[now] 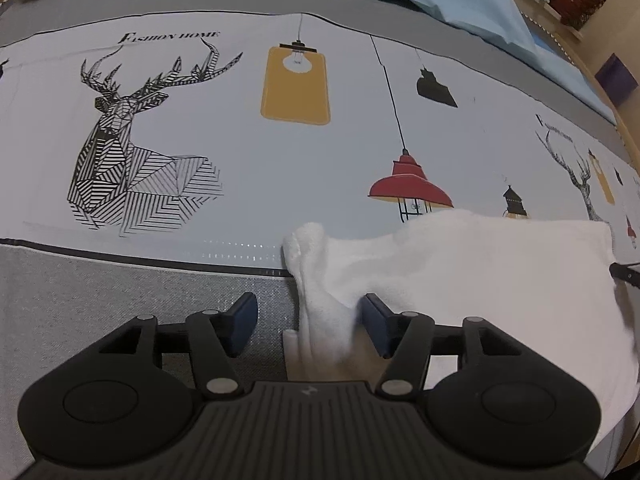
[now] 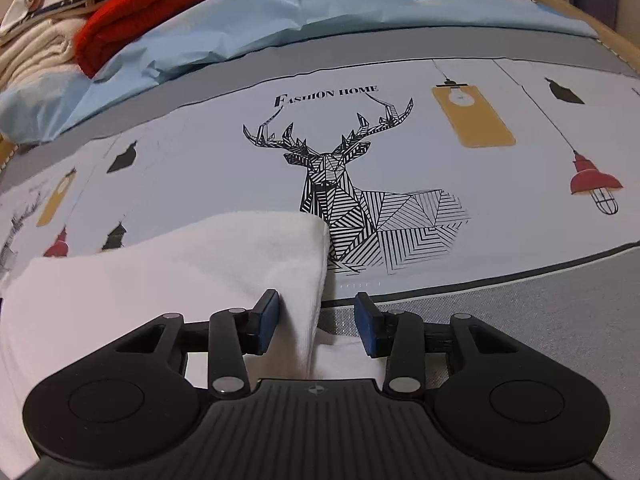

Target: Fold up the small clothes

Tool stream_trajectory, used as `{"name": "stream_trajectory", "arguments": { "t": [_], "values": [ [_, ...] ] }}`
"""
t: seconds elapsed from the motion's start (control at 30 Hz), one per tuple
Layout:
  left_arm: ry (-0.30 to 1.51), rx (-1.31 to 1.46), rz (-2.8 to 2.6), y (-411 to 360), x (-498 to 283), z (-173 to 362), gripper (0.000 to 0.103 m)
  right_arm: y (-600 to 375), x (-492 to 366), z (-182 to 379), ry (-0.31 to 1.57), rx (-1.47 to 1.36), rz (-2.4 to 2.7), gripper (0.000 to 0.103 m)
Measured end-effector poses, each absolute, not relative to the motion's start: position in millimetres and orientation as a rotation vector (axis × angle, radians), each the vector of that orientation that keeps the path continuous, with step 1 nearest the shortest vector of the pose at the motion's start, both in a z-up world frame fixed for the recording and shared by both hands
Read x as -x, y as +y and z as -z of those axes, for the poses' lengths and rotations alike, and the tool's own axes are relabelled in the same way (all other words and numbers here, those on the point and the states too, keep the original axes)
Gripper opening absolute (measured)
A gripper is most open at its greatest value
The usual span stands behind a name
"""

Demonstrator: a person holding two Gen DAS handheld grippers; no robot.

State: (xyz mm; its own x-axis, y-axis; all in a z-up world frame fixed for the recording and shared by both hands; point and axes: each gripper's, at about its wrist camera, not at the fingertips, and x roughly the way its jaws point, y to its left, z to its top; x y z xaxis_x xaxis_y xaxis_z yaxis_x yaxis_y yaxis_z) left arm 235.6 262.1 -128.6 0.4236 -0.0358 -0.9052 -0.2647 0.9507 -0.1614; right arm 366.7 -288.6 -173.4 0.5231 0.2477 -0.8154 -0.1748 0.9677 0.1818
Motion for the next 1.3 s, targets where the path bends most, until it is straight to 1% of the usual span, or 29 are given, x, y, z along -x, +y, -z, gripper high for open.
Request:
{"name": "stream_trajectory", "arguments": {
  "t": [0.03,0.07,0.1,0.13,0.17,0.2,0.53,0.9,1.13,1.2,1.23,1.27,1.3],
  "values": [
    [1.121,0.288,-0.145,260,-236,128,0.054,-287,-367,173,0.983,-0.066,-0.249,0.044],
    [1.109,0.274,-0.141,258,-237,127,0.039,-286,-367,173,0.98,-0.062,-0.244,0.044],
    [1.097,0.254,-0.135,256,-237,126,0.033,-285,-368,173,0.978,-0.065,-0.238,0.044],
    [1.084,0.237,-0.127,253,-238,124,0.023,-285,-369,173,0.977,-0.07,-0.232,0.044],
    [1.069,0.219,-0.121,251,-238,121,0.014,-285,-370,173,0.975,-0.071,-0.225,0.044],
    [1.057,0.196,-0.119,249,-238,119,0.012,-285,-370,172,0.971,-0.071,-0.218,0.044],
    [0.987,0.202,-0.122,255,-236,107,0.008,-285,-374,170,0.946,-0.08,-0.159,0.044],
    [0.906,0.2,-0.1,251,-235,94,0.007,-288,-376,171,0.948,-0.078,-0.115,0.045],
    [0.906,0.199,-0.103,253,-235,93,0.007,-285,-377,175,0.97,-0.065,-0.118,0.044],
    [0.906,0.198,-0.101,254,-235,93,0.007,-283,-377,176,0.977,-0.063,-0.135,0.033],
    [0.906,0.198,-0.102,253,-235,93,0.007,-282,-377,177,0.98,-0.067,-0.153,0.019],
    [0.907,0.199,-0.103,253,-234,93,0.007,-281,-376,176,0.98,-0.073,-0.168,0.003],
    [0.908,0.199,-0.103,253,-234,93,0.007,-280,-376,175,0.974,-0.075,-0.182,0.0]
  ]
}}
